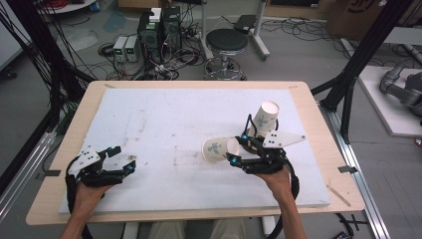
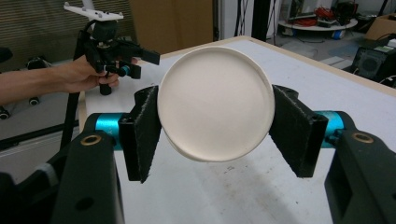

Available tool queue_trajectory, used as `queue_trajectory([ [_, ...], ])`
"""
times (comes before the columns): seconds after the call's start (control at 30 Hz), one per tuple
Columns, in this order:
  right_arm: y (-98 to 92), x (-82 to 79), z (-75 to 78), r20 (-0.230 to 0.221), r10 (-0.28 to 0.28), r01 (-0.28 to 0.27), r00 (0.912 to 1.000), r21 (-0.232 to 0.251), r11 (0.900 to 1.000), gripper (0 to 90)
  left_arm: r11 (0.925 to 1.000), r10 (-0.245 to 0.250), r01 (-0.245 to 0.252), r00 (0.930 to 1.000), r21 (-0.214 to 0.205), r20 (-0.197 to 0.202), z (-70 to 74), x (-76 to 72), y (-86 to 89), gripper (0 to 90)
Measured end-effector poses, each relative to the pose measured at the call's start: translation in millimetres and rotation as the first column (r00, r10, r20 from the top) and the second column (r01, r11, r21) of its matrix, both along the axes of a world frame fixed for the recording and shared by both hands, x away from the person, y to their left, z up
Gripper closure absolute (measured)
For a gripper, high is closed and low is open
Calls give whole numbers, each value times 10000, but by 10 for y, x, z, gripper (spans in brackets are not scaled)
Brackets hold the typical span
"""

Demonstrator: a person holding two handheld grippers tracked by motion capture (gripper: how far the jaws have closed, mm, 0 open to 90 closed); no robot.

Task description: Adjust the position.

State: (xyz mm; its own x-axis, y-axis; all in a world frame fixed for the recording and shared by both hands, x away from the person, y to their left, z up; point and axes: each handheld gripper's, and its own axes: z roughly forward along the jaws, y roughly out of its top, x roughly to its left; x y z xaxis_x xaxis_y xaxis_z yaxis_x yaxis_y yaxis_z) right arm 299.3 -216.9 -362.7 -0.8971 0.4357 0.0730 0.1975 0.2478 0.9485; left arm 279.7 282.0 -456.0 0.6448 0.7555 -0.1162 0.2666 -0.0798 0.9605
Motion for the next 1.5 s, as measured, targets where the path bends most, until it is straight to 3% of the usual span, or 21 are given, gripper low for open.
queue_trajectory([
  [0.13, 9, 13, -5, -40, 54, -54, 10000, 14, 10000, 377, 9998, -160, 162, 9998, -125, 146, 62, 13, 0, 142],
  [0.27, 31, 25, -6, -54, 177, -178, 9998, -11, 9998, 377, 9971, -713, 718, 9972, -254, 206, 160, 41, -21, 142],
  [0.5, 92, 67, 1, -26, 329, -329, 9995, 23, 9995, 377, 9809, -1923, 1934, 9804, -223, 434, 353, 141, -133, 142],
  [0.67, 148, 98, 20, -63, 583, -583, 9983, 47, 9983, 377, 9579, -2849, 2865, 9565, -194, 624, 470, 205, -227, 126],
  [0.8, 188, 124, 35, -93, 733, -732, 9973, 47, 9973, 377, 9444, -3257, 3281, 9424, -210, 766, 523, 251, -284, 122],
  [0.9, 219, 143, 40, -106, 842, -842, 9964, 7, 9964, 377, 9332, -3555, 3582, 9319, -286, 720, 545, 279, -321, 122],
  [1.1, 278, 169, 55, -165, 1128, -1128, 9935, -12, 9936, 377, 9043, -4234, 4253, 9045, -363, 509, 580, 332, -411, 123],
  [1.23, 303, 176, 72, -160, 1292, -1291, 9915, 31, 9916, 377, 8824, -4651, 4676, 8836, -522, 537, 607, 364, -487, 123],
  [1.33, 325, 179, 79, -140, 1415, -1415, 9898, 48, 9899, 377, 8532, -5159, 5191, 8542, -504, 648, 631, 381, -554, 123],
  [1.4, 340, 181, 82, -161, 1481, -1480, 9888, 42, 9890, 377, 8404, -5367, 5405, 8403, -396, 768, 649, 385, -603, 125],
  [1.5, 360, 181, 88, -182, 1590, -1590, 9871, 22, 9873, 377, 8304, -5522, 5558, 8303, -391, 761, 665, 407, -656, 125],
])
